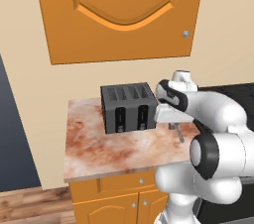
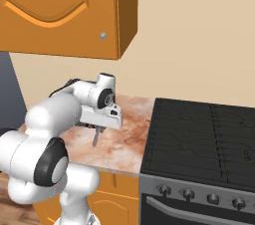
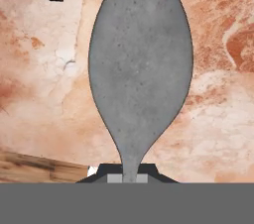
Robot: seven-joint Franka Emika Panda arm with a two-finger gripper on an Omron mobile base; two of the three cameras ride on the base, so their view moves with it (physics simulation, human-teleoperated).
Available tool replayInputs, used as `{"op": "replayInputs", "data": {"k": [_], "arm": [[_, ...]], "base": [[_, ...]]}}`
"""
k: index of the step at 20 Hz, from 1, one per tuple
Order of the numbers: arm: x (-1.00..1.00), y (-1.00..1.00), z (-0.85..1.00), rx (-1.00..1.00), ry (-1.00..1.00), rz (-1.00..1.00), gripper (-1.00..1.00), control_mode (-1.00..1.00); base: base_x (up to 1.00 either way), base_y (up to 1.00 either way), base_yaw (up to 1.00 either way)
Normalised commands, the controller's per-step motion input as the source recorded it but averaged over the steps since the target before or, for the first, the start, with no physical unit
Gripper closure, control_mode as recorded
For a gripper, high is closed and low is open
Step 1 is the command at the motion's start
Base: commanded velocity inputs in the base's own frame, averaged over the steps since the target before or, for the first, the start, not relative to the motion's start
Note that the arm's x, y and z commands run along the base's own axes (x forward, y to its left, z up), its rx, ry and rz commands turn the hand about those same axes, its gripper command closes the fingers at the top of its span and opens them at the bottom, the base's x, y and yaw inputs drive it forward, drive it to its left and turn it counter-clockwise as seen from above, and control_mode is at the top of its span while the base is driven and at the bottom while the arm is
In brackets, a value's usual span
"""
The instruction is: Take the fork and place it on the left side of the plate. Then take the spoon and place it on the right side of the plate. Make sure they're directly next to the plate.
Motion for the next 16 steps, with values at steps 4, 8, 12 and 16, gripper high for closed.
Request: {"op": "replayInputs", "data": {"k": [4,8,12,16], "arm": [[-0.3,0.0,0.85,0.0,0.0,0.0,1.0,-1.0],[-0.13,0.0,0.07,0.0,0.01,0.0,1.0,-1.0],[0.0,0.0,0.0,0.0,0.0,0.0,1.0,-1.0],[0.0,0.0,0.0,0.0,0.0,0.0,1.0,-1.0]], "base": [[0.0,0.0,0.0],[0.0,0.0,0.0],[0.0,0.0,0.0],[0.0,0.0,0.0]]}}
